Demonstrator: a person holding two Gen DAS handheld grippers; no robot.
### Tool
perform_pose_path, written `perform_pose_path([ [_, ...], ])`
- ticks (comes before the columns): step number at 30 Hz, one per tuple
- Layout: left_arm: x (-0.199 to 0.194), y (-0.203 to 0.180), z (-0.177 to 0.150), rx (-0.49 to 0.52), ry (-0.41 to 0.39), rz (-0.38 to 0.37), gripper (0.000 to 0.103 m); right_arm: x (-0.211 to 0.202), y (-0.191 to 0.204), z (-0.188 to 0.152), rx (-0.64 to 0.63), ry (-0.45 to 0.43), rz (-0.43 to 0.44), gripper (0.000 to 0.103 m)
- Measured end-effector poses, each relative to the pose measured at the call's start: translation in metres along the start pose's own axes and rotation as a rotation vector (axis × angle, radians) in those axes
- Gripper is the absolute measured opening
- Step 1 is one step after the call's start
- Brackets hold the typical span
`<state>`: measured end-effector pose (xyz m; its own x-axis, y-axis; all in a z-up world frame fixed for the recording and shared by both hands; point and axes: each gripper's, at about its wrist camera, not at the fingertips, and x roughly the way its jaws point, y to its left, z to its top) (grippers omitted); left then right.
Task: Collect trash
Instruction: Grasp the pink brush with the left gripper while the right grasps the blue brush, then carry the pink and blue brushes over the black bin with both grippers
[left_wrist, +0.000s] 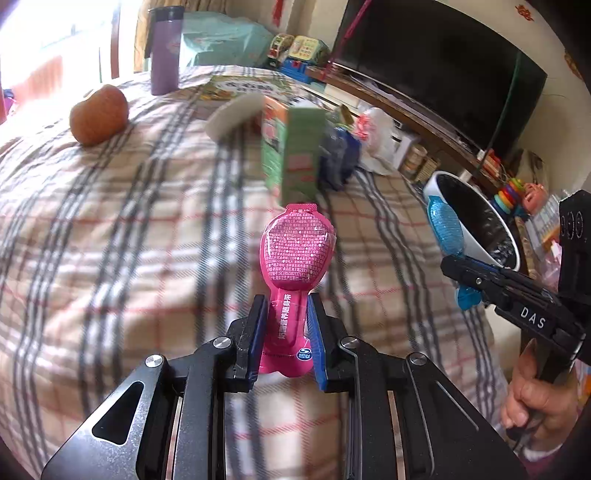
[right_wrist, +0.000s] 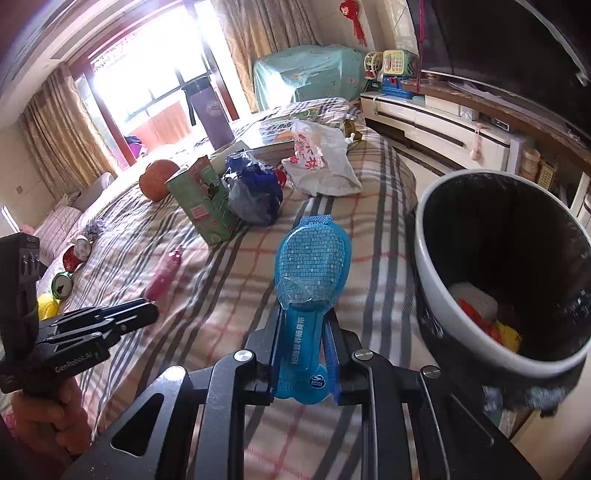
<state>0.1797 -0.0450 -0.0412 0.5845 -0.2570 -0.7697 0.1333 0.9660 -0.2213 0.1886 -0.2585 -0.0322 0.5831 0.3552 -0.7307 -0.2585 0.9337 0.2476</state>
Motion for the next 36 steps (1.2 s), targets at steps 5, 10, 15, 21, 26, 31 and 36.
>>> perform_pose_path([
  [5,-0.001,-0.016,-0.001,0.015,0.003,-0.031,0.021,-0.014,-0.005,-0.006,0.015,-0.012,-0.013,0.020],
  [10,0.000,-0.030,0.000,0.043,0.005,-0.048,0.021,-0.027,-0.012,-0.012,0.031,-0.027,-0.030,0.020],
  [15,0.000,-0.044,0.000,0.068,0.006,-0.056,0.021,-0.036,-0.015,-0.016,0.034,-0.041,-0.038,0.020],
  [21,0.003,-0.056,0.000,0.086,0.014,-0.050,0.021,-0.044,-0.020,-0.014,0.036,-0.062,-0.034,0.020],
  [26,0.005,-0.062,0.003,0.094,0.012,-0.048,0.021,-0.045,-0.025,-0.012,0.037,-0.066,-0.037,0.020],
  [31,0.006,-0.068,0.007,0.103,0.010,-0.051,0.021,-0.047,-0.032,-0.011,0.042,-0.068,-0.049,0.020],
  [36,0.008,-0.074,0.011,0.118,0.007,-0.056,0.021,-0.052,-0.039,-0.009,0.050,-0.079,-0.060,0.020],
])
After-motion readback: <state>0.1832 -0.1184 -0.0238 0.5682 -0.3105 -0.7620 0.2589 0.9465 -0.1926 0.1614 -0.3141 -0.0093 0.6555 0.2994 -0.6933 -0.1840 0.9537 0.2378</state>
